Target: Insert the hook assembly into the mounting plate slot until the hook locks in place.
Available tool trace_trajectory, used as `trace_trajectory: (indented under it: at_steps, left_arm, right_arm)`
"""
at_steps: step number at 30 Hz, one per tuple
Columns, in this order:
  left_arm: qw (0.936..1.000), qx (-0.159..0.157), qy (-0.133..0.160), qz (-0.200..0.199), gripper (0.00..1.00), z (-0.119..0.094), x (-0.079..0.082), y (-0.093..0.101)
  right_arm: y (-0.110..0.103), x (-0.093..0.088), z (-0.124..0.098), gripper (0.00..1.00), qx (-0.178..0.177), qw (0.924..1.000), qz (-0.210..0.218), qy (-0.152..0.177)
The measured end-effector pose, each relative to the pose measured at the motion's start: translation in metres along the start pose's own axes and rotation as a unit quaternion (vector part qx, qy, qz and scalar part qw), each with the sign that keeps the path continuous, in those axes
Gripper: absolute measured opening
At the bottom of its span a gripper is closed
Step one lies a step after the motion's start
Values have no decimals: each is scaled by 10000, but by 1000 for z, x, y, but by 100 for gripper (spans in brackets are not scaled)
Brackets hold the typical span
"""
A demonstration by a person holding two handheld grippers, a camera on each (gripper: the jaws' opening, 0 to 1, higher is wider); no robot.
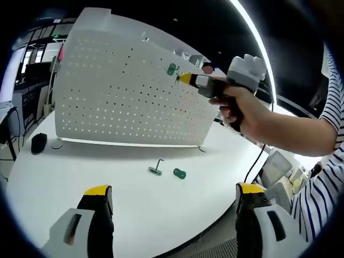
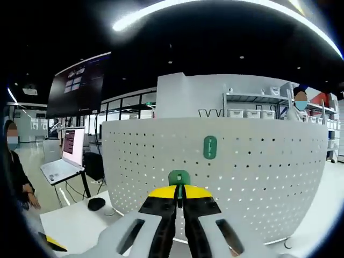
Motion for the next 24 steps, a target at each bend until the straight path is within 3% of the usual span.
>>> trace_trajectory:
  at_steps: [24]
  left_arm:
    - [10000,2,-91,-32,96,2,-3,0]
  right_arm:
    - [59,19,23,0,-669,9974,-55,278]
Point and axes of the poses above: the point that each gripper's makers call its tool centre point, and the gripper's own axes: z roughly forward along the fingers, y roughly to its right, x roughly out of its top, the point moved 5 cm from there along -z, roughly backward along the fingers, and after that the axes turned 10 degrees about x, right-handed, at the moved point
